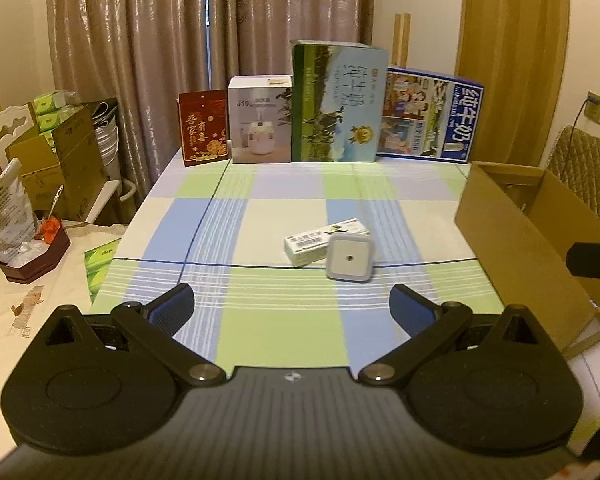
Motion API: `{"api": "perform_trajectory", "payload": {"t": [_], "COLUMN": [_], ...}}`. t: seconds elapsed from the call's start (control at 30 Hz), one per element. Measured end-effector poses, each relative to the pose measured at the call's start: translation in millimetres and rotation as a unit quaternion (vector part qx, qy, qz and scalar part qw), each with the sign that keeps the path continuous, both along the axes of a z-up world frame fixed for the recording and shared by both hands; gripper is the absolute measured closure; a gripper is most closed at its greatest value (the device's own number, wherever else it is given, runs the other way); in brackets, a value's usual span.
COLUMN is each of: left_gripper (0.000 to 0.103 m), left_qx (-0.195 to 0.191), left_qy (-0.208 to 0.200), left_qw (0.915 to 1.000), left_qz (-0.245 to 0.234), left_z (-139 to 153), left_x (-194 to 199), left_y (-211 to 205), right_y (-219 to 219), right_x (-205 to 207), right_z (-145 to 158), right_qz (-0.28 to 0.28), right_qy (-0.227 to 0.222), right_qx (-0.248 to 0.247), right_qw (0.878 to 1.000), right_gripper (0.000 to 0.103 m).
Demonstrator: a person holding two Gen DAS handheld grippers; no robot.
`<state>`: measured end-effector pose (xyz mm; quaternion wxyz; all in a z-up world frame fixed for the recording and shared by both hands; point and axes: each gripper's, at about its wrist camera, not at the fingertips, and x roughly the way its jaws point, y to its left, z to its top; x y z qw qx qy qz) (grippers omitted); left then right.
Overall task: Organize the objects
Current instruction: 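Withdraw both tools from the box back over the table, then grasp the white square night light with the right tool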
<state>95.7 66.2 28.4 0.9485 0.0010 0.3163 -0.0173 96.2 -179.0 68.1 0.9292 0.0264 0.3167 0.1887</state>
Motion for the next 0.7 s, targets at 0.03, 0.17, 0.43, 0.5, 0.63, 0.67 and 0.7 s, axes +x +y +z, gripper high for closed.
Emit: {"api": "perform_trajectory", "payload": {"t": [0.03, 0.17, 0.43, 0.5, 0.63, 0.67, 0.7], "left_gripper": [0.001, 0.001, 0.001, 0.001, 0.001, 0.001, 0.001], "left_qx": [-0.004, -0.011, -0.017, -0.017, -0.015, -0.012, -0.008], "left_qy": [0.003, 0.011, 0.017, 0.018, 0.019, 0.019, 0.021], "left_qw": [1.0000, 0.9999, 0.9997, 0.9997, 0.9997, 0.9997, 0.9997], "left_qz": [-0.001, 0.003, 0.009, 0.007, -0.003, -0.007, -0.010], "left_z": [-3, -13, -40, -49, -68, -72, -77], "left_x": [4, 23, 73, 87, 114, 120, 126], "left_y": [4, 19, 39, 42, 47, 47, 48], "right_y": [6, 25, 64, 74, 92, 96, 100], "right_x": [4, 23, 65, 76, 96, 101, 106], "right_z": [-3, -18, -63, -76, -101, -108, -113], "right_qz": [0.003, 0.009, 0.012, 0.008, 0.003, 0.003, 0.002], "right_qy": [-0.001, -0.001, 0.000, 0.001, -0.001, -0.001, -0.001], "right_qx": [-0.002, -0.006, -0.022, -0.026, -0.033, -0.034, -0.037], "right_qw": [1.000, 1.000, 1.000, 1.000, 0.999, 0.999, 0.999], "right_gripper": [0.002, 0.002, 0.002, 0.002, 0.004, 0.007, 0.009]}}
